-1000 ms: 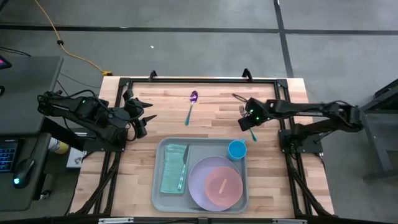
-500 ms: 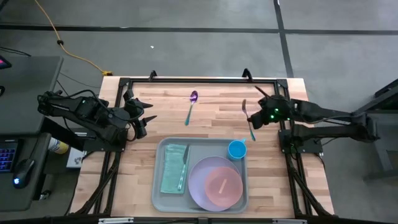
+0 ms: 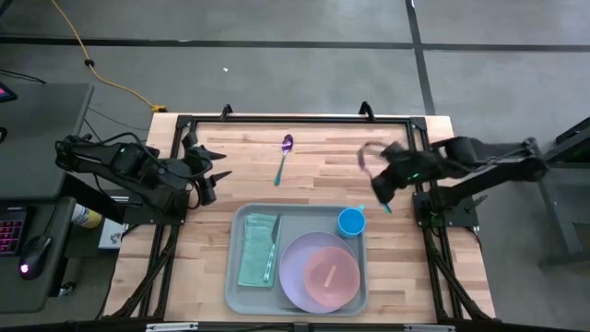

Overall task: Set up tray
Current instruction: Put the blue fork on top of the blue napkin to the left of the blue knife

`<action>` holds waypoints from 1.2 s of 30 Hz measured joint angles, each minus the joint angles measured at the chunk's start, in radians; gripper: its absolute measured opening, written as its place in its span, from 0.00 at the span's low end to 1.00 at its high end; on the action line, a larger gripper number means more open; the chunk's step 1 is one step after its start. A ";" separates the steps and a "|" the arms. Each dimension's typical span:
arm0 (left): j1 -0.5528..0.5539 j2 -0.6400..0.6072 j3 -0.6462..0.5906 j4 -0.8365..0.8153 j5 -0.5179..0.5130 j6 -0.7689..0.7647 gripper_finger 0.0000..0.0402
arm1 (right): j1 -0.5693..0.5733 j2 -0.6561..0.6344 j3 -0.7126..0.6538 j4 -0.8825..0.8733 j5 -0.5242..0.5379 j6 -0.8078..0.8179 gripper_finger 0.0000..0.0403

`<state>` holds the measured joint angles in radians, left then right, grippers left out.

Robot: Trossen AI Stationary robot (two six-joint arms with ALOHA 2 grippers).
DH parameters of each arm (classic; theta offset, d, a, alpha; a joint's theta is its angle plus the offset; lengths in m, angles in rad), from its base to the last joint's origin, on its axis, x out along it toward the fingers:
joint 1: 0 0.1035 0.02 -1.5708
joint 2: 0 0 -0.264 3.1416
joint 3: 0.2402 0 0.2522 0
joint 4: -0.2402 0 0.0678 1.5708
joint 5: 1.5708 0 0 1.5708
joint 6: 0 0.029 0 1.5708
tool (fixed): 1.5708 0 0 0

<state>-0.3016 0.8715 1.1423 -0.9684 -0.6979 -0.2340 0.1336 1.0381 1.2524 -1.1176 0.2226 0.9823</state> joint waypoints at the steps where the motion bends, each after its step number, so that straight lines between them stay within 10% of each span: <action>1: 0.000 -0.003 0.000 0.000 0.000 0.001 0.60 | 0.024 0.042 0.035 -0.029 -0.018 0.015 0.00; 8: 0.000 -0.051 0.000 -0.019 -0.023 0.001 0.60 | 0.151 0.316 0.201 -0.029 -0.194 0.087 0.00; 24: 0.000 -0.145 0.000 -0.016 -0.049 -0.007 0.60 | 0.155 0.629 0.269 0.632 -0.487 -0.073 0.00; 30: 0.000 -0.175 0.000 0.025 -0.055 -0.018 0.60 | 0.156 0.660 0.269 0.788 -0.361 -0.152 0.00; 36: 0.000 -0.214 0.000 0.041 -0.100 0.015 0.60 | 0.185 0.712 0.269 0.949 -0.015 -0.107 0.00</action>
<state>-0.3016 0.6574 1.1427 -0.9276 -0.7977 -0.2189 0.3187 1.7496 1.5215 -0.1689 0.2079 0.8756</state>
